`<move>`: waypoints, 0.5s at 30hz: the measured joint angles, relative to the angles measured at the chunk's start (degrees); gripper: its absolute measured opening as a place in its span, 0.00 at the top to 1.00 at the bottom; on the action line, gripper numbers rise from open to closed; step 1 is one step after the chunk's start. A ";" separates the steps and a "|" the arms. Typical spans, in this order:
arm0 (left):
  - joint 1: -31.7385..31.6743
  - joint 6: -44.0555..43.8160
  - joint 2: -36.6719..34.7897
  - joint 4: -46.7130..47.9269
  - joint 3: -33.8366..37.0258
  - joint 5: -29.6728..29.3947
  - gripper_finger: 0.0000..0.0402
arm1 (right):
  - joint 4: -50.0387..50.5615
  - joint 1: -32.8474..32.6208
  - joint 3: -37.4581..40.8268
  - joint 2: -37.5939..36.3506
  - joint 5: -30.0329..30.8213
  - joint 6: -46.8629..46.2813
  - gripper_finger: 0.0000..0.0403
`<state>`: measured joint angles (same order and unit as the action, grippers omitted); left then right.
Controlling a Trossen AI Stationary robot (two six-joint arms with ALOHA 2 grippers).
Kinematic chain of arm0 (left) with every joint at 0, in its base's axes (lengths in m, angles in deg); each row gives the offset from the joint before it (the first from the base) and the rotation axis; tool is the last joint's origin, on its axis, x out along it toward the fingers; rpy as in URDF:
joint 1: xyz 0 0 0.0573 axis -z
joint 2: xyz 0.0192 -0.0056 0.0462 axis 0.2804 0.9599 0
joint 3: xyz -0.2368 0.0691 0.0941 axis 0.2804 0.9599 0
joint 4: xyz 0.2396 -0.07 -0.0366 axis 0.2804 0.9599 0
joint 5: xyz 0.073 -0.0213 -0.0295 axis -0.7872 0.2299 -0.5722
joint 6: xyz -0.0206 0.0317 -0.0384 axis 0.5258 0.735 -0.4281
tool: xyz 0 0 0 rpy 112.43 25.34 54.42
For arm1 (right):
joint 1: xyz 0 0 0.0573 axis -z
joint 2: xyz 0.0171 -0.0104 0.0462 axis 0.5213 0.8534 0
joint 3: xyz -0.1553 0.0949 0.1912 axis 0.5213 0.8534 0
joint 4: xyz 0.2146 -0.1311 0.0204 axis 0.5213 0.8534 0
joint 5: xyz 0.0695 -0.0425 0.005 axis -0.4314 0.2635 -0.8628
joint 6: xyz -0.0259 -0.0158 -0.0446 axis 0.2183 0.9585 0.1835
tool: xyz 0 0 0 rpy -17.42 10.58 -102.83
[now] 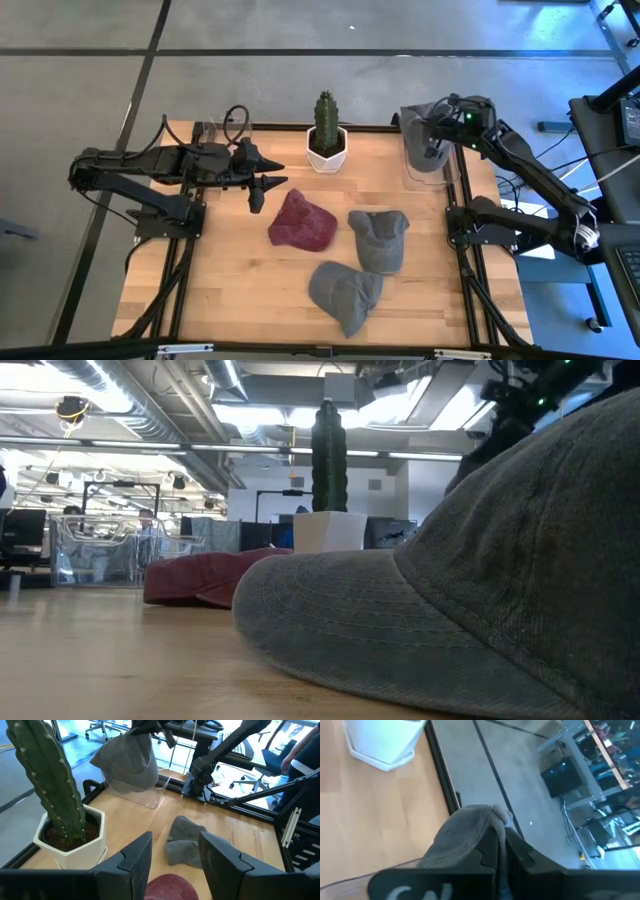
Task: Pick & Place hat
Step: Put the gray cap into the right transparent bin
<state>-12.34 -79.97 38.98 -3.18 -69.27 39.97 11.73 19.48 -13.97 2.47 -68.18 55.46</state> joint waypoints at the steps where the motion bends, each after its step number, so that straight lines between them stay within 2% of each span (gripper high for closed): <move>1: 0.00 0.00 0.00 0.00 0.00 0.02 0.61 | -0.70 0.00 0.57 0.22 0.69 0.20 0.97; 8: 0.02 0.00 0.00 0.17 0.00 -0.02 0.61 | -6.91 0.02 5.44 0.91 5.99 1.96 0.94; 15: 0.01 0.00 0.00 0.20 0.00 -0.07 0.61 | -8.43 0.00 7.62 0.98 6.61 5.69 0.92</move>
<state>-12.33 -79.97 38.98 -2.99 -69.27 39.90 3.30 19.48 -6.35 3.45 -61.58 61.14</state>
